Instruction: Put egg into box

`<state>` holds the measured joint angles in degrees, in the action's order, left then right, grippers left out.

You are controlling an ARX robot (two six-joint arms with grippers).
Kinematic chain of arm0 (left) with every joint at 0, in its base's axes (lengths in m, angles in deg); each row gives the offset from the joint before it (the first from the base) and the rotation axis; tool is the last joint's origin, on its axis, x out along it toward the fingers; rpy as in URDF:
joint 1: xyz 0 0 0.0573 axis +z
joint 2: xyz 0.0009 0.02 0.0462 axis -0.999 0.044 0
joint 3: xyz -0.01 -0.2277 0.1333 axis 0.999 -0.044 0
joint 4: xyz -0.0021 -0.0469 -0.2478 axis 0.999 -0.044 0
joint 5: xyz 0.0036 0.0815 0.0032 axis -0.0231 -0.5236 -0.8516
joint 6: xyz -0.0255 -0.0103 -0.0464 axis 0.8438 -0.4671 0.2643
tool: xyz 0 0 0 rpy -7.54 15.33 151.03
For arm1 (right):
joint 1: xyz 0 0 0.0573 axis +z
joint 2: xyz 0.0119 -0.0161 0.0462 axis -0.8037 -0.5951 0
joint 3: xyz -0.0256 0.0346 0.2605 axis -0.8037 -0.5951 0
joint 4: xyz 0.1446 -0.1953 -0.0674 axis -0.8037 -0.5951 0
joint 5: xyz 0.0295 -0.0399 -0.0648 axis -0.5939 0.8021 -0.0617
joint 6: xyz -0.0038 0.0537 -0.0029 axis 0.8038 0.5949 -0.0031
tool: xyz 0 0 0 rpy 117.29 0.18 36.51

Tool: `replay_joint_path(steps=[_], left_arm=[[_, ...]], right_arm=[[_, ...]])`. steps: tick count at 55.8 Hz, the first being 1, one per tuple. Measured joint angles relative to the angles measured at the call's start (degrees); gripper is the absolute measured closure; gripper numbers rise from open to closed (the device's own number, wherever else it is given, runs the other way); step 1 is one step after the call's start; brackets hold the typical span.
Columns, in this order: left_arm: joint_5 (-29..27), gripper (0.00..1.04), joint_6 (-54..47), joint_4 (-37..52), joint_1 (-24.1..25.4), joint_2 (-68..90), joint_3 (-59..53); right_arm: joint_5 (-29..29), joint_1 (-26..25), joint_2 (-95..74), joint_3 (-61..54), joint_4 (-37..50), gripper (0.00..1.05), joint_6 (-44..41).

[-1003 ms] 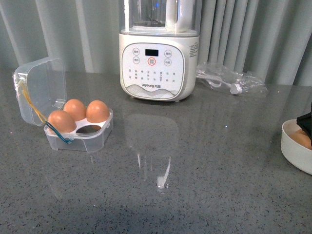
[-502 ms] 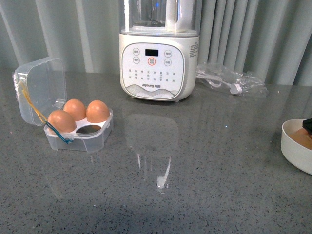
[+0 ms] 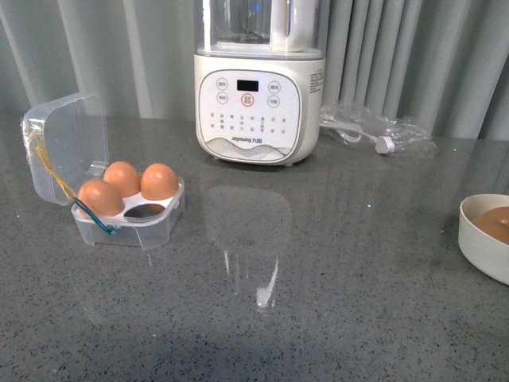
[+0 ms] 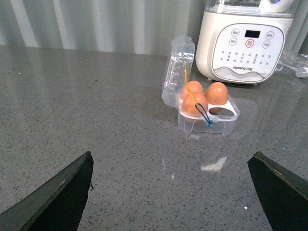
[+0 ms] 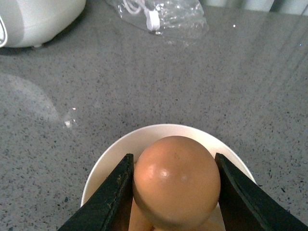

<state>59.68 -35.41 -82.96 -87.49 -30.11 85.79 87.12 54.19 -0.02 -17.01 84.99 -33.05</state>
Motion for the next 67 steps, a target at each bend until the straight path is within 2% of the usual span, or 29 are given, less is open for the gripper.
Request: replay_joint_path(steps=[7, 12, 17, 23, 34, 44, 67], left_arm=[[0.0, 0.07, 0.0, 0.0, 0.0, 0.0, 0.0], [0.0, 0.07, 0.0, 0.0, 0.0, 0.0, 0.0], [0.0, 0.07, 0.0, 0.0, 0.0, 0.0, 0.0], [0.0, 0.07, 0.0, 0.0, 0.0, 0.0, 0.0], [0.0, 0.07, 0.0, 0.0, 0.0, 0.0, 0.0], [0.0, 0.07, 0.0, 0.0, 0.0, 0.0, 0.0], [0.0, 0.07, 0.0, 0.0, 0.0, 0.0, 0.0]], right_arm=[[0.0, 2.2, 3.9, 0.7, -1.0, 0.63, 0.2], [-0.6, 5.6, 4.9, 3.1, 0.5, 0.63, 0.8], [-4.0, 9.6, 3.9, 5.7, 5.4, 0.63, 2.6], [-9.0, 17.3, -1.5, 11.7, 8.3, 0.63, 4.6], [-11.3, 25.9, -11.1, 17.2, 8.7, 0.63, 3.5], [-14.4, 30.1, -17.6, 22.6, 7.3, 0.63, 1.9], [-15.8, 34.3, -27.0, 31.6, 1.3, 0.63, -1.4]])
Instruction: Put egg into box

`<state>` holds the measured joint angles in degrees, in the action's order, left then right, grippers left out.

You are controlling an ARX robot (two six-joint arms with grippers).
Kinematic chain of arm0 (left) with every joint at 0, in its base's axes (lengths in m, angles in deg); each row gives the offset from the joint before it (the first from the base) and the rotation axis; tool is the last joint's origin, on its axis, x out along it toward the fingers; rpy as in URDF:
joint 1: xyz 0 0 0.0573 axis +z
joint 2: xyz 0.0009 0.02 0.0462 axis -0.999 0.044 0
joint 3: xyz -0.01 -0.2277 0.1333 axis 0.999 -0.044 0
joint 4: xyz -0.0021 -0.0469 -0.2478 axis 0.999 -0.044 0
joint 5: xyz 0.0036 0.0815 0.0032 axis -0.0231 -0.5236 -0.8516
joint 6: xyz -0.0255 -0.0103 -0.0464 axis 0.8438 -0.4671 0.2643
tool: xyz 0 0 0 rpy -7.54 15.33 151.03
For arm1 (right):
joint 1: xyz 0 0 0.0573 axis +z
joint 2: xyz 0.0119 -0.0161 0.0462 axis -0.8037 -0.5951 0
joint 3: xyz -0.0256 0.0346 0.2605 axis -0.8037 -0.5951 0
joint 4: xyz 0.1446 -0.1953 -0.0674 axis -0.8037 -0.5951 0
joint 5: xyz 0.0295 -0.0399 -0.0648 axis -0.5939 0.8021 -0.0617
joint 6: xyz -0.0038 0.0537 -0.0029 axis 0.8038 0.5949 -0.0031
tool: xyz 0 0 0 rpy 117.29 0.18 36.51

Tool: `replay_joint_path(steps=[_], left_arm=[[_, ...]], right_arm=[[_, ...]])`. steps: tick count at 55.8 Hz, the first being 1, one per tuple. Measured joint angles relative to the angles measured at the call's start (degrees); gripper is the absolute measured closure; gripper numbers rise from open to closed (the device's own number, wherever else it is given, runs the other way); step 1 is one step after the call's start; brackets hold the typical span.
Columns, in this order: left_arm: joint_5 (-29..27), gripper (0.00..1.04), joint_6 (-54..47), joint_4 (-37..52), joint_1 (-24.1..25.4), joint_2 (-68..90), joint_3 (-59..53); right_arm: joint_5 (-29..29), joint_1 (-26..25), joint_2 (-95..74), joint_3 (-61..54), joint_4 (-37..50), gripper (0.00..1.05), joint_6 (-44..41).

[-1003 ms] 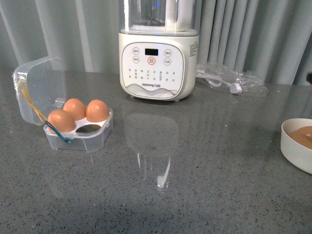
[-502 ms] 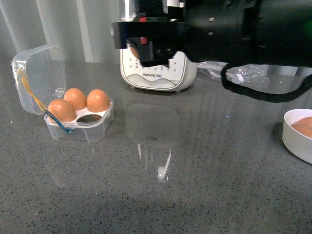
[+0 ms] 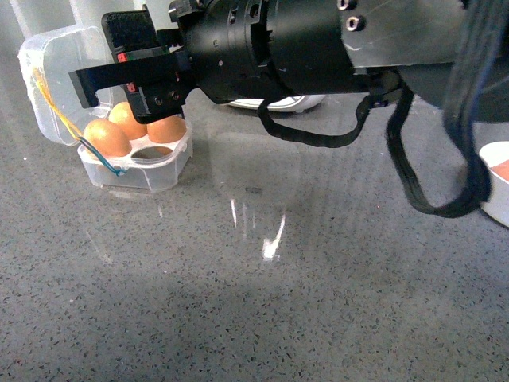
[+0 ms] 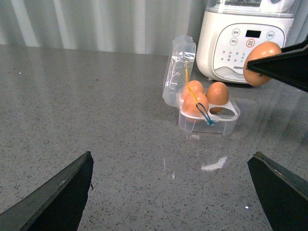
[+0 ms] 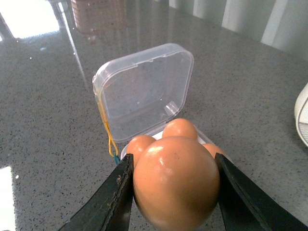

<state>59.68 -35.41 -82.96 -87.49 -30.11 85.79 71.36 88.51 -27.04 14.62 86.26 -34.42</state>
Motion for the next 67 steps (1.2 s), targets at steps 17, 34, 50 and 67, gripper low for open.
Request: replay_joint_path(steps=[17, 34, 50, 67], left_arm=[[0.0, 0.07, 0.0, 0.0, 0.0, 0.0, 0.0], [0.0, 0.07, 0.0, 0.0, 0.0, 0.0, 0.0], [0.0, 0.07, 0.0, 0.0, 0.0, 0.0, 0.0], [0.0, 0.07, 0.0, 0.0, 0.0, 0.0, 0.0]], right_arm=[[0.3, 0.7, -3.8, 4.6, -2.3, 0.63, -0.6], [1.0, 1.2, -6.1, 6.3, -4.8, 0.63, -1.2], [2.1, 1.6, -6.6, 6.3, -5.2, 0.63, -2.5], [2.3, 1.6, -7.0, 6.3, -5.9, 0.26, -3.1]])
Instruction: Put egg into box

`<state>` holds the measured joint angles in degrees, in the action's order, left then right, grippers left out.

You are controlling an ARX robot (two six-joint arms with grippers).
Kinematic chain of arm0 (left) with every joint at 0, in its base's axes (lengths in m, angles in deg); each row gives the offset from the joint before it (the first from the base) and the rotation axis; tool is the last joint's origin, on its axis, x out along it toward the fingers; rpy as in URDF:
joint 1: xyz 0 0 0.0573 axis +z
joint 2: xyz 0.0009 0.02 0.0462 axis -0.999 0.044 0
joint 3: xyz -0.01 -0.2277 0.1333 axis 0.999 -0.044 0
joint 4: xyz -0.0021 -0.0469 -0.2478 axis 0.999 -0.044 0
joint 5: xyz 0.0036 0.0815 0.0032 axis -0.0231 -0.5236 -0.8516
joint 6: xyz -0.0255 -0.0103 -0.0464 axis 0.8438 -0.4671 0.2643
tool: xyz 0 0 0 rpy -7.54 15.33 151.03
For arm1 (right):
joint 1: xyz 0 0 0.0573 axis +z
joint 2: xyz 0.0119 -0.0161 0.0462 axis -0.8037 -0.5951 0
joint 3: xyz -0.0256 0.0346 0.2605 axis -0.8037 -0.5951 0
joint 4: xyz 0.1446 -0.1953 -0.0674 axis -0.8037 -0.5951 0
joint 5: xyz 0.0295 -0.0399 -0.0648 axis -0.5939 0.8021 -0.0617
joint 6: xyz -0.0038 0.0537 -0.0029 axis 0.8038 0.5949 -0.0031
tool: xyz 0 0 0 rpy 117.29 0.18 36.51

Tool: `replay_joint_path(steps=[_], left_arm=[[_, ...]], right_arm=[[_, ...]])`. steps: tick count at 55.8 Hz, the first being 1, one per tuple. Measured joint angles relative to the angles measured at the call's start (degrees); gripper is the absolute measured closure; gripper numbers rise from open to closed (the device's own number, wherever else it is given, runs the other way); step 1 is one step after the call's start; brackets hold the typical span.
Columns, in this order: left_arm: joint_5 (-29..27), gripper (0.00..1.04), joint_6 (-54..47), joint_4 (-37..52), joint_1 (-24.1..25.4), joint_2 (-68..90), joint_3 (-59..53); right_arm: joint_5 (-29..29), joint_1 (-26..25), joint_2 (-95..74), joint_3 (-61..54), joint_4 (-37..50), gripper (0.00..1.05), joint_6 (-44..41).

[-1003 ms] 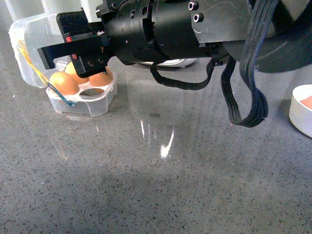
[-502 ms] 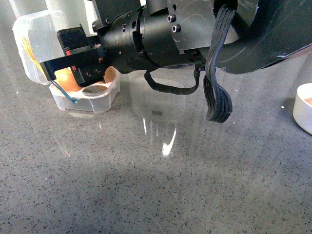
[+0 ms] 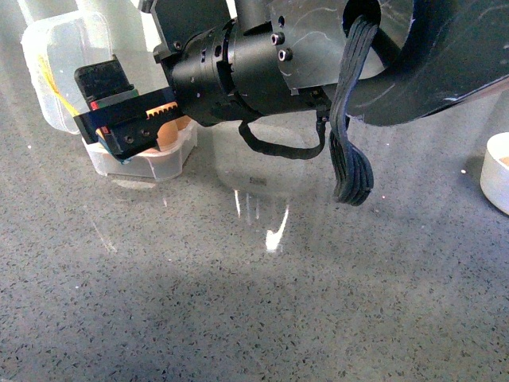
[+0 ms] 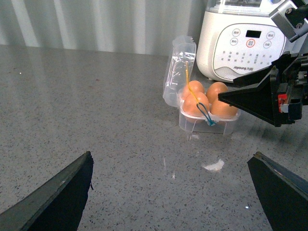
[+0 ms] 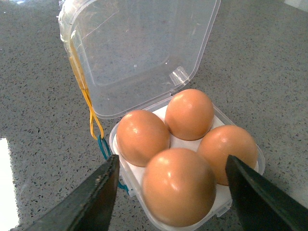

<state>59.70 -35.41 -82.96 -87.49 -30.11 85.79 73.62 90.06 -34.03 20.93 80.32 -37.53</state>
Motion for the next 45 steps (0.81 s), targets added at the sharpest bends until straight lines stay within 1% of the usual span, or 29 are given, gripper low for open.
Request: replay_joint_path(steps=[4, 7, 9, 14, 20, 26, 37, 45], left_arm=[[0.0, 0.07, 0.0, 0.0, 0.0, 0.0, 0.0], [0.0, 0.07, 0.0, 0.0, 0.0, 0.0, 0.0], [0.0, 0.07, 0.0, 0.0, 0.0, 0.0, 0.0], [0.0, 0.07, 0.0, 0.0, 0.0, 0.0, 0.0], [0.0, 0.07, 0.0, 0.0, 0.0, 0.0, 0.0], [0.0, 0.07, 0.0, 0.0, 0.0, 0.0, 0.0], [0.0, 0.07, 0.0, 0.0, 0.0, 0.0, 0.0], [0.0, 0.07, 0.0, 0.0, 0.0, 0.0, 0.0]], right_arm=[[0.0, -0.1, 0.2, 0.0, 0.0, 0.17, 0.0], [-0.2, -0.2, 0.6, -0.2, 0.3, 0.08, 0.0], [-0.2, -0.3, 1.0, -0.3, 0.4, 0.06, 0.1], [-0.6, -1.1, 3.3, -1.8, 1.2, 0.08, 0.4], [-0.9, -2.3, 7.1, -4.2, 2.4, 0.07, 0.8], [-0.4, -4.6, 11.5, -7.4, 4.0, 0.07, 1.1], [2.3, -12.1, 18.0, -15.7, 6.9, 0.07, 1.8], [5.7, -19.5, 22.3, -21.7, 9.8, 0.07, 2.8]])
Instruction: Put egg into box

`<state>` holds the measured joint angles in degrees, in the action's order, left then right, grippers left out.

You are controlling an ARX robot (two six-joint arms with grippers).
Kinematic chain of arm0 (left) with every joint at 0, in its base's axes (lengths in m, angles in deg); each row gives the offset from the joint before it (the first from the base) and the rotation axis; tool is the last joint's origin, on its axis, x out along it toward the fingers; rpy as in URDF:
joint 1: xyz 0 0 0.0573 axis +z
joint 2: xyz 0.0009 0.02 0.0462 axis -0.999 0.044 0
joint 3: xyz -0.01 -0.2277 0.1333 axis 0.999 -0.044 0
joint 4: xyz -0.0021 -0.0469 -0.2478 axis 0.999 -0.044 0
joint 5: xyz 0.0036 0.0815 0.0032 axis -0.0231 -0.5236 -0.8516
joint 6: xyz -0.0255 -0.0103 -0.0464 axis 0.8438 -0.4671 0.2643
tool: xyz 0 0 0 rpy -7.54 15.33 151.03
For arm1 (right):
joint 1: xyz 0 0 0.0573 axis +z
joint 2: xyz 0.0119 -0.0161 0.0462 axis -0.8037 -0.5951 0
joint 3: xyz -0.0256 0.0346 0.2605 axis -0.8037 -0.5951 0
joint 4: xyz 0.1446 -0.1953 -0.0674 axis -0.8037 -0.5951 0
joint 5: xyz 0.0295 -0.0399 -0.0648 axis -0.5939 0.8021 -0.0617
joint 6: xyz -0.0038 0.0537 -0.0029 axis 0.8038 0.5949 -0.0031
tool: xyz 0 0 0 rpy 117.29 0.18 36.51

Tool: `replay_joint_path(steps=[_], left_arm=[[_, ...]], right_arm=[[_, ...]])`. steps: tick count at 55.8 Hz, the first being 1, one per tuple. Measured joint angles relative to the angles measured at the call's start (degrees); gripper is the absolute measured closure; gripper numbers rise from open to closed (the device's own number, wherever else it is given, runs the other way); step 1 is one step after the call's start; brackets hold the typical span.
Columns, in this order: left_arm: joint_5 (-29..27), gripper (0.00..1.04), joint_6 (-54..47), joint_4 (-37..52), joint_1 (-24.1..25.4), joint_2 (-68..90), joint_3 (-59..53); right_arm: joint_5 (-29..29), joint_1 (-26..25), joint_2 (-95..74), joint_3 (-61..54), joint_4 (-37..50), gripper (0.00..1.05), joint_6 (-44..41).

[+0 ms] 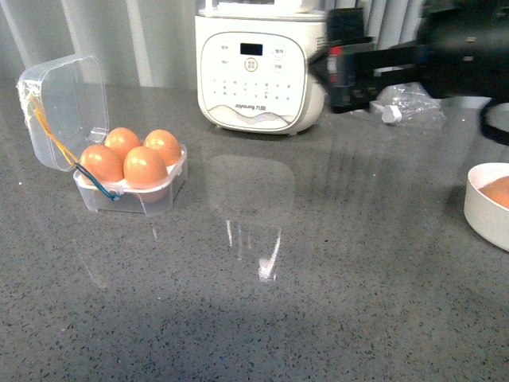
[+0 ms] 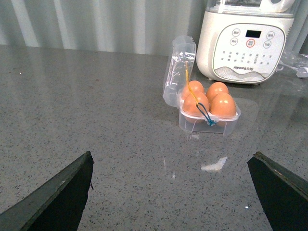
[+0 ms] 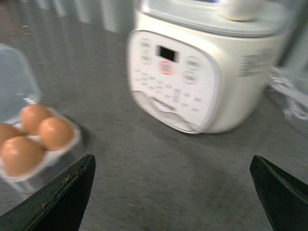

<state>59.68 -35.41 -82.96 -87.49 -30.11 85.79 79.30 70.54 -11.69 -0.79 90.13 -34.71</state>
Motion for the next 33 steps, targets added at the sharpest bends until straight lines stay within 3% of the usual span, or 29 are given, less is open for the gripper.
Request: replay_joint_path(steps=[12, 15, 22, 33], left_arm=[[0.0, 0.07, 0.0, 0.0, 0.0, 0.0, 0.0], [0.0, 0.07, 0.0, 0.0, 0.0, 0.0, 0.0], [0.0, 0.07, 0.0, 0.0, 0.0, 0.0, 0.0], [0.0, 0.07, 0.0, 0.0, 0.0, 0.0, 0.0]], right_arm=[[5.6, -10.3, 7.7, -8.0, 4.9, 0.08, -0.2], [11.2, -12.7, 10.3, -11.5, 8.9, 0.18, 1.4], [11.1, -17.0, 19.3, -20.2, 8.7, 0.41, 2.8], [10.6, -17.1, 27.8, -30.0, 10.7, 0.76, 3.2]])
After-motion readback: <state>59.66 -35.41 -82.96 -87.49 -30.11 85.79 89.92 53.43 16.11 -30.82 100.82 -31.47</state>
